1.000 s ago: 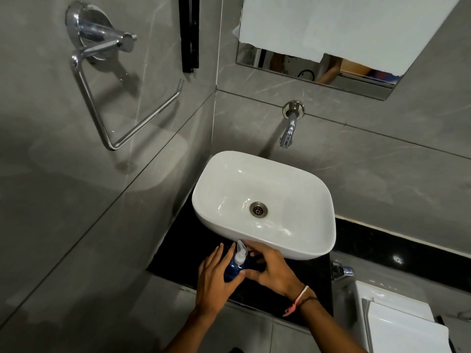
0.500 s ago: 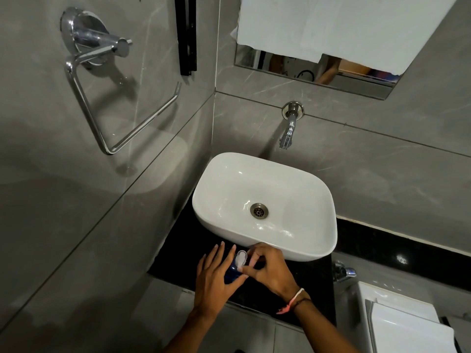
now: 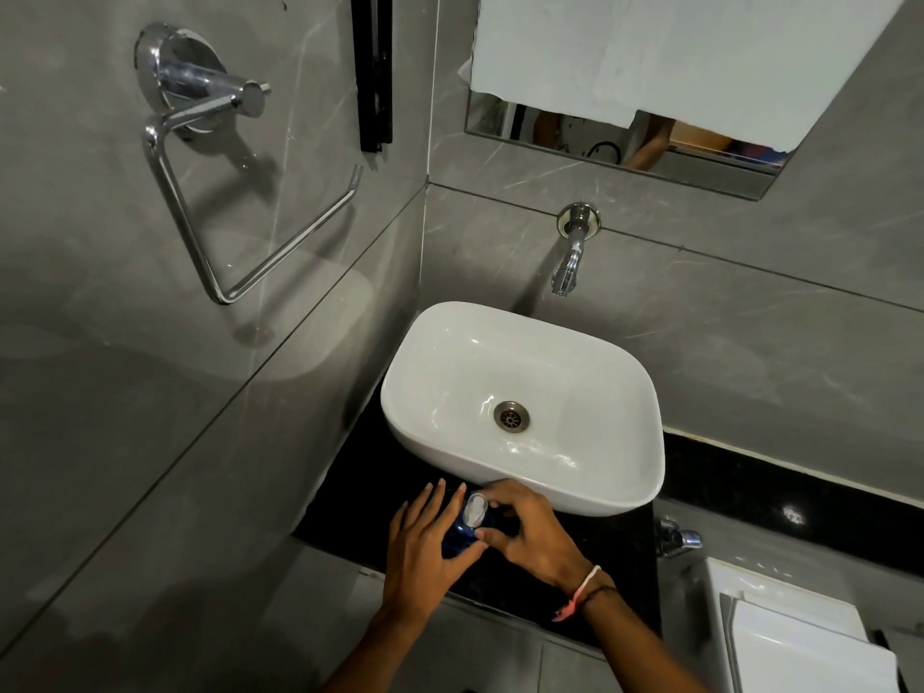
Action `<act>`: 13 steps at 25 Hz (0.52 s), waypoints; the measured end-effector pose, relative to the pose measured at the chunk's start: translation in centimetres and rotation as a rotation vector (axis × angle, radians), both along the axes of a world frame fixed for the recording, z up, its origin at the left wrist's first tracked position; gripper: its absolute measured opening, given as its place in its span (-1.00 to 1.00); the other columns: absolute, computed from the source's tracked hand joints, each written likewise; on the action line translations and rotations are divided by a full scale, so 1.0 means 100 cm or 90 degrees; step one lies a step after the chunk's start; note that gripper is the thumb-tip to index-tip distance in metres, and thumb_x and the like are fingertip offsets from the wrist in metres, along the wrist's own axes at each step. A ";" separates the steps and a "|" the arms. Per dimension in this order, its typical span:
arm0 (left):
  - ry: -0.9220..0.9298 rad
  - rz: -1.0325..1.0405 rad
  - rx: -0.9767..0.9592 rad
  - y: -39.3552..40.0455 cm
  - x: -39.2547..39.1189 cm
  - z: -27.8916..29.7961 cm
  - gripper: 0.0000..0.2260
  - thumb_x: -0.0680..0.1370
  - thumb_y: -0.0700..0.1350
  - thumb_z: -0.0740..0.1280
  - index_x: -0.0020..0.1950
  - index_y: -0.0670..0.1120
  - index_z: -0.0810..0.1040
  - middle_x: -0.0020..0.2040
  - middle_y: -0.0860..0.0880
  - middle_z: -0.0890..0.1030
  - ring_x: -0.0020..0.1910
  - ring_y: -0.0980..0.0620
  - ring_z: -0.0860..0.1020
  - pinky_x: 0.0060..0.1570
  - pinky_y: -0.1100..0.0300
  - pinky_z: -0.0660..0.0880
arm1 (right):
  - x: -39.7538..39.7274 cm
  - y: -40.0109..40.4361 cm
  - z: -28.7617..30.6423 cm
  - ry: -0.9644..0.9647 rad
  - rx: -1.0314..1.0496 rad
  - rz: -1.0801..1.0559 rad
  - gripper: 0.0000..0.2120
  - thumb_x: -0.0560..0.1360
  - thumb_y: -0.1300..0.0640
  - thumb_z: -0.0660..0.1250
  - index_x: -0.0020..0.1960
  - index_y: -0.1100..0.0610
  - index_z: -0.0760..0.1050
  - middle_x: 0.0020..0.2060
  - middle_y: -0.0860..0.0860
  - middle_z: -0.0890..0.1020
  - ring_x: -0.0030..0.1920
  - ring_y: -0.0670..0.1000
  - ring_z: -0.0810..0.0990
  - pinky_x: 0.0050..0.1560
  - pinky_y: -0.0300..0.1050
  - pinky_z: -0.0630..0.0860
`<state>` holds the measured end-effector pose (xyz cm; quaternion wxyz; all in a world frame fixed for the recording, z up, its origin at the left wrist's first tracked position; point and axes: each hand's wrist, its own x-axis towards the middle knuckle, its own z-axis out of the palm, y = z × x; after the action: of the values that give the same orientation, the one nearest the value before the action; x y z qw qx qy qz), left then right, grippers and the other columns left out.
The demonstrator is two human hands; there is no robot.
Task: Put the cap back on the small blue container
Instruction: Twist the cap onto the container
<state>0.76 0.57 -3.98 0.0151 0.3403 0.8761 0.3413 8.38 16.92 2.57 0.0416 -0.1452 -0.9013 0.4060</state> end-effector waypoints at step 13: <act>0.007 0.001 0.001 0.001 -0.001 -0.001 -0.37 0.41 0.27 0.42 0.41 0.03 0.48 0.39 -0.07 0.54 0.42 -0.08 0.44 0.34 -0.14 0.42 | -0.005 -0.006 -0.001 0.047 0.041 0.000 -0.66 0.43 0.05 0.57 0.17 0.07 0.64 0.13 -0.04 0.64 0.17 -0.10 0.59 0.23 -0.19 0.56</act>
<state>0.70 0.63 -4.08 0.0098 0.3417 0.8760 0.3403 7.92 16.30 2.46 0.0796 -0.1285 -0.9119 0.3817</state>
